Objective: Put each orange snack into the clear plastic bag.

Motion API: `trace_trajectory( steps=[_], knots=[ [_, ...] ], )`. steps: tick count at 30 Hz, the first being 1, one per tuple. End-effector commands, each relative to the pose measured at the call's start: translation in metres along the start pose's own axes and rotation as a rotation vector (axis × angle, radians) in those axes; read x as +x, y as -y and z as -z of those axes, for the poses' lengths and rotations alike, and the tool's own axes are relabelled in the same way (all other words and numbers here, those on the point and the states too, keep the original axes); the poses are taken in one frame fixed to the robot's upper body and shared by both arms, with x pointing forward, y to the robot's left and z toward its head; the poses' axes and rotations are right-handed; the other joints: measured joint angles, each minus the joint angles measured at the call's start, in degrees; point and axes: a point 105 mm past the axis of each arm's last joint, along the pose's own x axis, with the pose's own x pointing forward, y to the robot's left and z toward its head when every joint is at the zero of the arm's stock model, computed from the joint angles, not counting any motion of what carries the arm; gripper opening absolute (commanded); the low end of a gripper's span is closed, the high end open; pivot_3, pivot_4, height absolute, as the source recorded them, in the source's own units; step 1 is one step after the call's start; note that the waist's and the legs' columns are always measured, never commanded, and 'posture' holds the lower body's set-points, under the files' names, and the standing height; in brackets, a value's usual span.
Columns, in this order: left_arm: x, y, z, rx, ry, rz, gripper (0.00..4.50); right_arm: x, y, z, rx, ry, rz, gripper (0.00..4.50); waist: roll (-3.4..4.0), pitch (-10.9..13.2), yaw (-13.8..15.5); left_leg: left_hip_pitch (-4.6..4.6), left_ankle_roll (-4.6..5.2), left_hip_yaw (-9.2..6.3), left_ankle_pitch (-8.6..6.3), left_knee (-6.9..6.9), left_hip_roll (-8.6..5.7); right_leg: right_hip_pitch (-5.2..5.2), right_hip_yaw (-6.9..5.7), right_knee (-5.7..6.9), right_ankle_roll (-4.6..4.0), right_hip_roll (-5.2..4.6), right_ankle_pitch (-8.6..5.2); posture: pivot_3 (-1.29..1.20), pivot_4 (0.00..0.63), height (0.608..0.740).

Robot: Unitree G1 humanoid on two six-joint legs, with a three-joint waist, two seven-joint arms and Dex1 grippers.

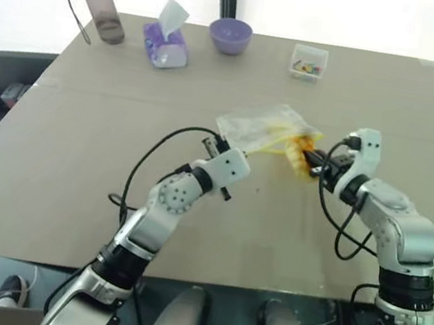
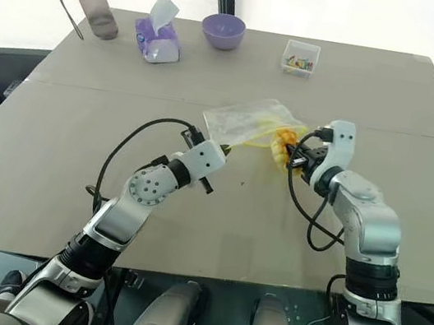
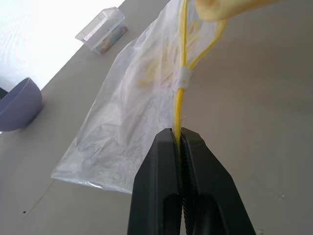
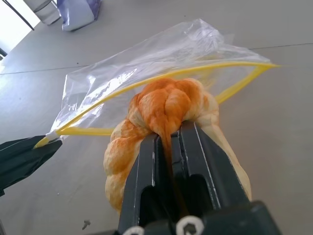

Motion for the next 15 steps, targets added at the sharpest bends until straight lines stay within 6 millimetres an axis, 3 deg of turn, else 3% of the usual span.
trace_trajectory(
  steps=[1,8,15],
  knots=[
    [0.000,-0.001,-0.021,0.026,0.083,-0.002,0.00,0.006,-0.010,-0.013,0.005,0.044,-0.044,0.03,0.00,0.0,0.0,0.00,0.00,0.00,0.00,0.00,0.00,0.00,0.00,0.00,0.00,0.00,0.00,0.00,0.150,0.740],
    [0.000,0.012,-0.030,0.026,0.141,0.071,0.00,0.017,-0.024,-0.025,0.051,0.069,-0.107,0.03,0.01,0.0,0.0,0.00,0.00,0.00,0.00,-0.01,0.00,-0.02,0.01,0.01,0.00,0.00,0.00,0.00,0.150,0.740],
    [0.003,0.025,-0.040,0.052,0.187,0.144,0.00,0.042,-0.001,-0.020,0.037,0.043,0.033,0.03,0.01,0.0,-0.1,-0.01,0.00,0.01,0.00,-0.02,0.00,-0.03,0.01,0.01,-0.01,0.00,0.00,0.00,0.150,0.740]
  ],
)
